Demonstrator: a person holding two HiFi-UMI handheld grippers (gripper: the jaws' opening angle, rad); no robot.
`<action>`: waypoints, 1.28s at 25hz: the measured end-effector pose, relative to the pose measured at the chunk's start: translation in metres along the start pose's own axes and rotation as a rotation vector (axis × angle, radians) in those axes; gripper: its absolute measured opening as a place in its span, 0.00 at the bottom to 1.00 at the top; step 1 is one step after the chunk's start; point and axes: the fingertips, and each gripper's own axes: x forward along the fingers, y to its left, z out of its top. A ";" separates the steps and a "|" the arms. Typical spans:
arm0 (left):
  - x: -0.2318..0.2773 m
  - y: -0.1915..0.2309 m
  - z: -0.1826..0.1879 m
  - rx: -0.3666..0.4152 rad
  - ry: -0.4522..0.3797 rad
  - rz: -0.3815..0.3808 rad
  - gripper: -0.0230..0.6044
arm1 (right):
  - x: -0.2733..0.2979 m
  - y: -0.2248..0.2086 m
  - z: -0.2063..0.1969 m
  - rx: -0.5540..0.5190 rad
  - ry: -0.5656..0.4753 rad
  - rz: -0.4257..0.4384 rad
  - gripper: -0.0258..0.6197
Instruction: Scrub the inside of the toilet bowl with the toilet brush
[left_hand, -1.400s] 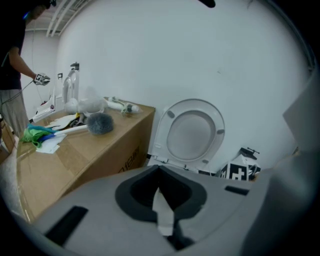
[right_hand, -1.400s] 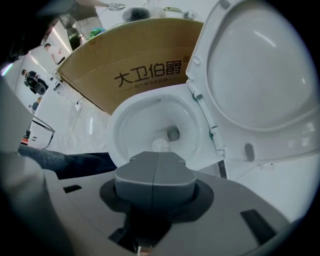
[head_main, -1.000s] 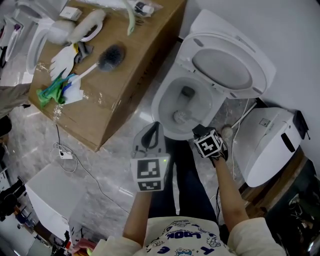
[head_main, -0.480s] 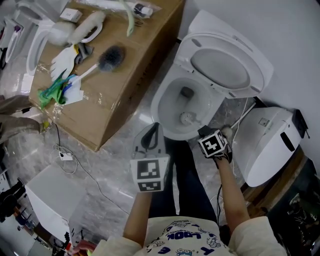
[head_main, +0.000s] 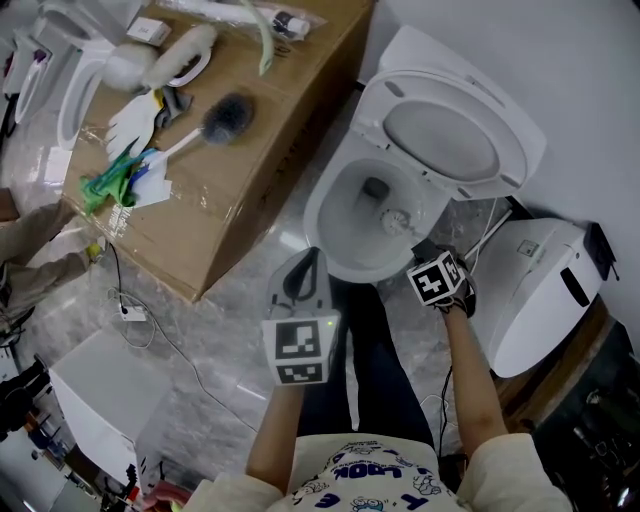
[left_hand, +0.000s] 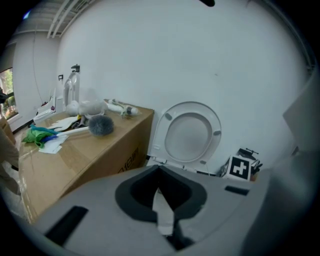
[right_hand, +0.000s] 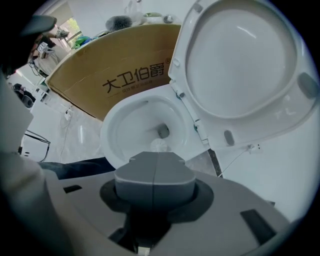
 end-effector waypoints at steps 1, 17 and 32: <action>0.000 0.000 0.000 0.000 -0.001 0.001 0.04 | -0.001 -0.004 0.003 -0.005 -0.003 -0.019 0.29; -0.016 -0.005 0.018 -0.003 -0.052 0.011 0.04 | -0.050 -0.007 0.031 0.110 -0.167 -0.078 0.29; -0.050 -0.016 0.060 0.023 -0.135 0.012 0.04 | -0.153 0.021 0.035 0.294 -0.371 -0.066 0.29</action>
